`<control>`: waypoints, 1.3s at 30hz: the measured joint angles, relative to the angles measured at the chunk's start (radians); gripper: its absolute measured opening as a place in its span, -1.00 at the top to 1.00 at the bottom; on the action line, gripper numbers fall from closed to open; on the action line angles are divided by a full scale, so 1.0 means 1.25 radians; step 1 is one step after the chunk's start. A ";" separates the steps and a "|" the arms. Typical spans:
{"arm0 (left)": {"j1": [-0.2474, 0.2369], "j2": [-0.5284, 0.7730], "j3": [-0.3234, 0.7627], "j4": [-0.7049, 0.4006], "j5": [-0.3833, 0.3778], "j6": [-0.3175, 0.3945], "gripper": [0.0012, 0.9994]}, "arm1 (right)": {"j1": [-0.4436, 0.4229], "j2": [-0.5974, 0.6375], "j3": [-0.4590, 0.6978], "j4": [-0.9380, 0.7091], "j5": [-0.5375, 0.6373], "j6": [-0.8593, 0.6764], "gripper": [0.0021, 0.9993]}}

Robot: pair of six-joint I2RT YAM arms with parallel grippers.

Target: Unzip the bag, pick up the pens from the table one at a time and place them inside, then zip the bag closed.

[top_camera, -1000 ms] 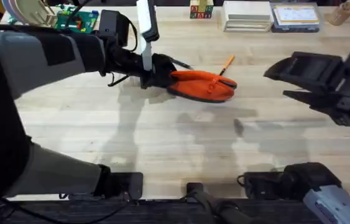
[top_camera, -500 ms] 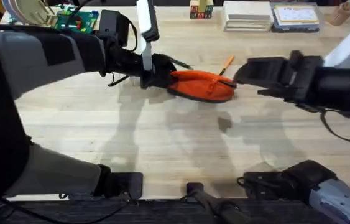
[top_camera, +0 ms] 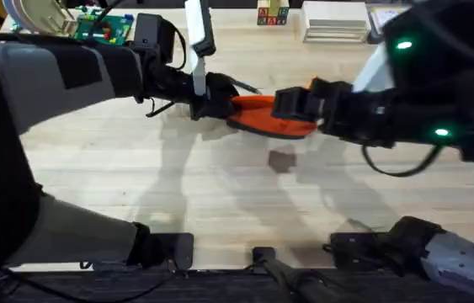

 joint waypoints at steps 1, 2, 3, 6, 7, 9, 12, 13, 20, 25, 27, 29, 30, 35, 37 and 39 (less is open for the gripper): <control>0.000 0.000 0.000 0.000 0.000 0.000 0.92 | 0.006 0.016 0.000 0.002 0.008 0.013 -1.00; 0.000 0.000 0.000 0.000 0.000 0.000 0.92 | 0.012 0.032 0.000 0.008 0.015 0.024 -1.00; 0.000 0.000 0.000 0.000 0.000 0.000 0.92 | 0.016 0.048 0.000 0.018 0.021 0.033 -1.00; 0.000 0.000 0.000 0.000 0.000 0.000 0.92 | 0.025 0.090 0.000 0.051 0.034 0.051 -1.00; 0.000 0.000 0.000 0.000 0.000 0.000 0.92 | 0.026 0.101 0.000 0.062 0.036 0.053 -1.00; 0.000 0.000 0.000 0.000 0.000 0.000 0.92 | 0.026 0.124 0.000 0.083 0.042 0.060 -1.00; 0.000 0.000 0.000 0.000 0.000 0.000 0.92 | 0.026 0.149 0.000 0.097 0.056 0.069 -1.00; 0.000 0.000 0.000 0.000 0.000 0.000 0.92 | 0.026 0.156 0.000 0.098 0.060 0.072 -1.00; 0.000 0.000 0.000 0.000 0.000 0.000 0.92 | 0.026 0.203 0.000 0.112 0.079 0.075 -1.00; 0.000 0.000 0.000 0.000 0.000 0.000 0.92 | 0.026 0.234 0.000 0.126 0.102 0.075 -1.00; 0.000 0.000 0.000 0.000 0.000 0.000 0.92 | 0.026 0.246 0.000 0.126 0.115 0.075 -1.00; 0.000 0.000 0.000 0.000 0.000 0.000 0.92 | 0.026 0.256 0.000 0.126 0.129 0.075 -1.00; 0.000 0.000 0.000 0.000 0.000 0.000 0.92 | 0.026 0.261 0.000 0.127 0.137 0.075 -1.00; 0.000 0.000 0.000 0.000 0.000 0.000 0.92 | 0.026 0.278 0.000 0.137 0.166 0.076 -1.00; 0.000 0.000 0.000 0.000 0.000 0.000 0.92 | 0.027 0.286 0.000 0.141 0.174 0.076 -0.94; 0.000 0.000 0.000 0.000 0.000 0.000 0.92 | 0.027 0.296 0.000 0.141 0.184 0.076 -0.83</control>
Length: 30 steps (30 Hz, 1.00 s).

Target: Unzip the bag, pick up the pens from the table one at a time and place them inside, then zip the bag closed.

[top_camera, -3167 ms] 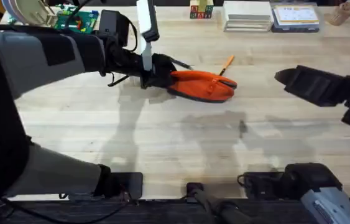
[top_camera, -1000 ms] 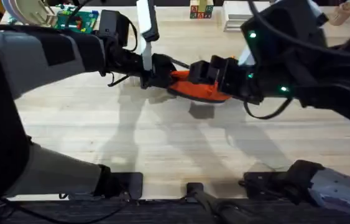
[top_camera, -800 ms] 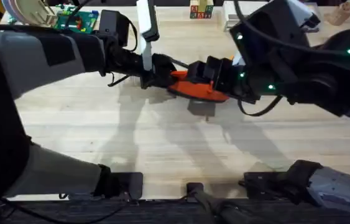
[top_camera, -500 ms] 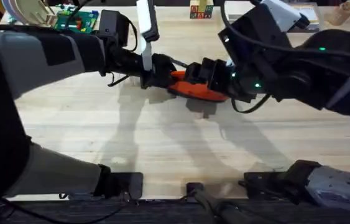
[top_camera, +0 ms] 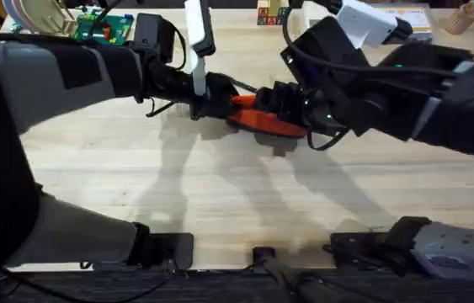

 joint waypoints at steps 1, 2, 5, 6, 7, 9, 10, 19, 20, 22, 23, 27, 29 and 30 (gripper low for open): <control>0.000 0.000 0.000 0.000 0.000 0.000 0.92 | 0.000 0.005 0.000 0.000 0.004 0.000 -0.76; 0.000 0.000 0.000 0.000 0.000 0.000 0.92 | 0.000 0.010 0.000 0.000 0.009 0.000 -0.65; 0.000 0.000 0.000 0.000 0.000 0.000 0.92 | 0.000 0.021 0.000 -0.001 0.019 0.002 -0.32; 0.000 0.000 0.000 0.000 0.000 0.000 0.92 | 0.000 0.023 0.000 -0.001 0.020 0.002 -0.25; 0.000 0.000 0.000 0.000 0.000 0.000 0.92 | 0.000 0.025 0.000 -0.001 0.022 0.002 -0.13; 0.000 0.000 0.000 0.001 -0.001 0.000 0.92 | 0.000 0.025 0.000 -0.004 0.029 0.003 0.05; 0.000 0.000 0.000 0.002 -0.001 0.000 0.92 | 0.000 0.025 0.000 -0.004 0.033 0.004 0.11; 0.000 0.000 0.000 0.002 -0.003 0.000 0.92 | 0.000 0.025 0.000 -0.004 0.040 0.005 0.57; 0.000 0.000 0.000 0.002 -0.003 0.000 0.92 | 0.000 0.025 0.000 -0.004 0.040 0.005 0.59; 0.000 0.000 0.000 0.002 -0.003 0.000 0.92 | 0.000 0.025 0.000 -0.004 0.039 0.005 0.61; 0.000 0.000 0.000 0.002 -0.003 0.000 0.92 | 0.000 0.025 0.000 -0.004 0.039 0.005 0.63; 0.000 0.000 0.000 0.002 -0.003 0.000 0.92 | 0.000 0.025 0.000 -0.004 0.039 0.005 0.73; 0.000 0.000 0.000 0.002 -0.003 0.000 0.92 | 0.000 0.025 0.000 -0.006 0.039 0.005 0.79; 0.000 0.000 0.000 0.002 -0.003 0.000 0.92 | 0.000 0.025 0.000 -0.007 0.039 0.005 0.81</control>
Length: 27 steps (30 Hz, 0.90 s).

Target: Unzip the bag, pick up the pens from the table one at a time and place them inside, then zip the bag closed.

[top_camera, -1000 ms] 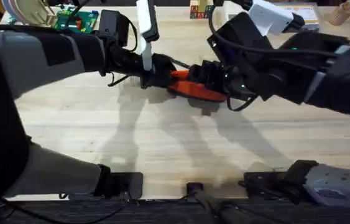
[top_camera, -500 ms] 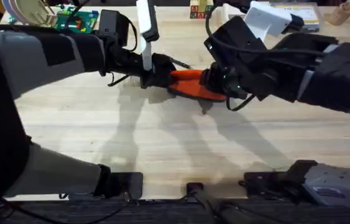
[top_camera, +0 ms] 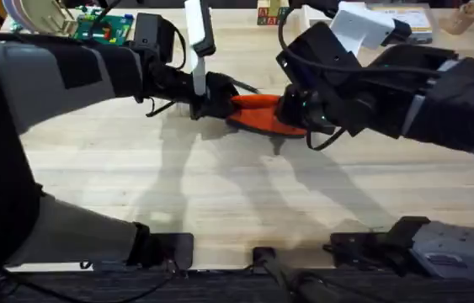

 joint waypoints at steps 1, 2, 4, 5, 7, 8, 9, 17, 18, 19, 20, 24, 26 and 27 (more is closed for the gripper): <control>0.000 0.000 0.000 0.000 0.000 0.000 0.92 | 0.000 0.000 0.000 -0.001 0.000 0.000 0.83; 0.000 0.000 0.000 0.000 0.000 0.000 0.92 | 0.000 0.000 0.000 -0.001 0.000 0.000 0.86; 0.000 0.000 0.000 0.000 0.000 0.000 0.92 | 0.000 0.000 0.000 -0.002 -0.001 0.000 0.93; 0.000 0.000 0.000 0.000 0.000 0.000 0.92 | 0.000 0.000 0.000 -0.002 0.000 0.000 0.93; 0.000 0.000 0.000 0.000 0.000 0.000 0.92 | 0.000 0.000 0.000 -0.002 0.000 0.000 0.94; 0.000 0.000 0.000 0.000 0.000 0.000 0.92 | 0.000 0.000 0.000 -0.002 0.000 0.000 0.94; 0.000 0.000 0.000 0.000 0.000 0.000 0.92 | 0.000 0.000 0.000 -0.003 -0.001 0.000 0.94; 0.000 0.000 0.000 0.000 0.000 0.000 0.92 | 0.000 -0.039 0.000 -0.010 -0.006 0.000 0.94; 0.000 0.000 0.000 0.000 0.000 0.000 0.92 | 0.000 -0.046 0.000 -0.011 -0.006 0.000 0.94; 0.000 0.000 0.000 0.000 0.000 0.000 0.92 | 0.000 -0.052 0.000 -0.012 -0.006 0.000 0.94; 0.000 0.000 0.000 -0.001 0.002 0.000 0.92 | 0.000 -0.061 0.000 -0.011 -0.007 0.000 0.94; 0.000 0.000 0.000 -0.003 0.004 0.000 0.92 | 0.003 -0.101 0.000 -0.002 -0.020 0.000 0.94; 0.000 0.000 0.000 -0.003 0.004 0.000 0.92 | 0.003 -0.111 0.000 0.000 -0.025 0.000 0.94; 0.000 0.000 0.000 -0.004 0.004 0.000 0.92 | 0.003 -0.114 0.000 0.002 -0.027 0.000 0.94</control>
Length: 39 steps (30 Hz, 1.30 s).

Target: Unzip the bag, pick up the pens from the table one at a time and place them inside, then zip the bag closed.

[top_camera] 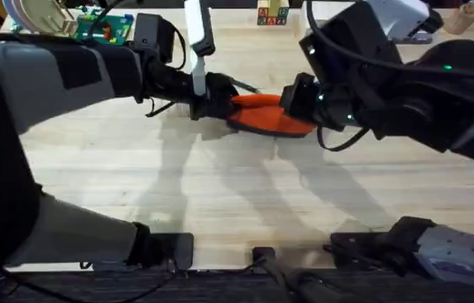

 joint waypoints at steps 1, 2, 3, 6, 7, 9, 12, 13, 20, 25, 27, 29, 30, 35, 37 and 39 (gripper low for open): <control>0.000 0.000 0.000 0.000 0.000 0.000 0.92 | 0.000 -0.001 0.000 0.001 -0.001 0.000 0.94; 0.000 0.000 0.000 0.000 0.000 0.000 0.92 | 0.000 0.000 0.000 0.002 -0.003 0.000 0.94; 0.000 0.000 0.000 0.000 0.000 0.000 0.92 | 0.000 0.000 0.000 0.002 -0.008 0.000 0.94; 0.000 0.000 0.000 0.000 0.000 0.000 0.92 | 0.002 0.000 0.000 0.019 -0.013 0.005 0.94; 0.000 0.000 0.000 0.000 0.000 0.000 0.92 | 0.003 0.000 0.000 0.026 -0.013 0.006 0.94; 0.000 0.000 0.000 -0.001 0.000 0.000 0.92 | 0.011 0.000 0.000 0.044 -0.012 0.006 0.94; 0.002 0.000 0.000 0.000 -0.002 0.000 0.92 | 0.029 0.000 0.000 0.071 -0.009 0.007 0.94; 0.003 0.000 0.000 0.000 -0.002 0.000 0.92 | 0.036 0.001 0.000 0.079 -0.009 0.008 0.94; 0.007 0.000 0.000 0.000 -0.009 0.000 0.92 | 0.082 0.028 0.000 0.137 -0.007 0.009 0.94; 0.007 0.000 0.000 -0.001 -0.010 0.000 0.92 | 0.101 0.067 0.000 0.197 0.000 0.008 0.94; 0.007 0.000 0.000 -0.003 -0.010 0.000 0.92 | 0.107 0.096 0.000 0.249 0.002 0.009 0.94; 0.007 0.000 0.000 -0.003 -0.010 0.000 0.92 | 0.107 0.111 0.000 0.273 0.003 0.009 0.94; 0.007 0.000 0.000 -0.003 -0.010 0.000 0.92 | 0.107 0.118 0.000 0.283 0.003 0.009 0.94; 0.007 0.000 0.000 -0.003 -0.010 0.000 0.92 | 0.109 0.141 0.000 0.329 0.002 0.009 0.94; 0.007 0.000 0.000 -0.003 -0.007 0.000 0.92 | 0.119 0.153 0.000 0.382 0.000 0.009 0.94; 0.007 0.000 0.000 -0.003 -0.007 0.000 0.92 | 0.123 0.160 0.000 0.396 0.000 0.009 0.94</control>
